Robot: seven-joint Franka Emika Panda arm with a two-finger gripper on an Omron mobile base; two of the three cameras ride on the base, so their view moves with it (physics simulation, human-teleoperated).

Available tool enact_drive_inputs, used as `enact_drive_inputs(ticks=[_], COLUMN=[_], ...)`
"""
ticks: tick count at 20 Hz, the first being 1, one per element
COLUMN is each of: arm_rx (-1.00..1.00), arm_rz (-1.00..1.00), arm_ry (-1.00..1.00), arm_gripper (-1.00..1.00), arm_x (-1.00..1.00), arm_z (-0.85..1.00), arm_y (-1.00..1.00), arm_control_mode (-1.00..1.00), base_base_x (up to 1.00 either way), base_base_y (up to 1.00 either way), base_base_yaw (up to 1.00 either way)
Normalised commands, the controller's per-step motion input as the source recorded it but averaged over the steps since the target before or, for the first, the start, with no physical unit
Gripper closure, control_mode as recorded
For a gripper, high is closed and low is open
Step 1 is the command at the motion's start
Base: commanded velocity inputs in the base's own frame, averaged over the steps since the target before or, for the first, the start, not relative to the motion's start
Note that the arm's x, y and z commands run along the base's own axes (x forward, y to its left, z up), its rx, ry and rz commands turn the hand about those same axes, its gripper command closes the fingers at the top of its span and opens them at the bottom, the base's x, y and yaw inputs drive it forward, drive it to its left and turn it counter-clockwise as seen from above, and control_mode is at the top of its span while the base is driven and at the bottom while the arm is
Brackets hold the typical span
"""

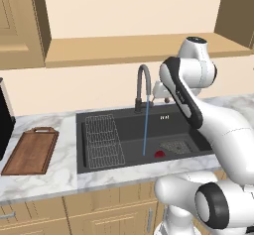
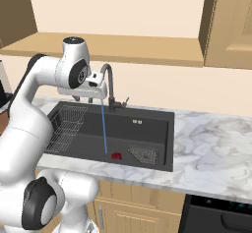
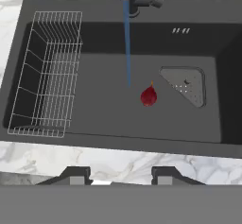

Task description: Pick the pear from the sink and place it on the cutting board to airdry. Then turn off the sink faucet.

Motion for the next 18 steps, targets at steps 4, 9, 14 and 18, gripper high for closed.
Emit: enact_drive_inputs(ticks=[4, 9, 14, 18], arm_rx=[0.00, -0.01, -0.04, -0.02], arm_rz=[0.00, -0.01, 0.00, 0.00], arm_ry=[0.00, -0.02, -0.06, 0.00], arm_gripper=[-1.00, -1.00, -1.00, -1.00], arm_x=[-0.10, -0.03, 0.13, 0.14], arm_z=[0.00, -0.23, -0.26, -0.10], arm_y=[0.00, -0.04, -0.06, -0.12], arm_control_mode=[-1.00, -1.00, -1.00, -1.00], base_base_x=[0.00, 0.00, 0.00, 0.00], base_base_y=[0.00, 0.00, 0.00, 0.00], base_base_yaw=[0.00, 0.00, 0.00, 0.00])
